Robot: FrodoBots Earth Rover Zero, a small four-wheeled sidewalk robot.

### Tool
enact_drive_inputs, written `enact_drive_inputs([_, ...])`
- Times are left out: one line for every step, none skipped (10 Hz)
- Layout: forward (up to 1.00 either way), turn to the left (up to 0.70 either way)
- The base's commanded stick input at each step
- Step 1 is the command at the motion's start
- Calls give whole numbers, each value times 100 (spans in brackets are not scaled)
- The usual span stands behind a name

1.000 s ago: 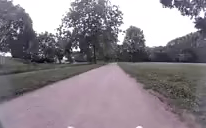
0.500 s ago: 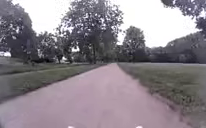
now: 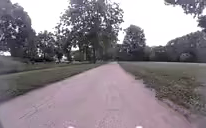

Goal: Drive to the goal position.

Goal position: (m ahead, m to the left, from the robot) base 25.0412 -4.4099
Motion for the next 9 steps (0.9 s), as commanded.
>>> enact_drive_inputs([70,0])
enact_drive_inputs([70,0])
enact_drive_inputs([70,0])
enact_drive_inputs([70,0])
enact_drive_inputs([70,0])
enact_drive_inputs([70,0])
enact_drive_inputs([70,0])
enact_drive_inputs([70,0])
enact_drive_inputs([70,0])
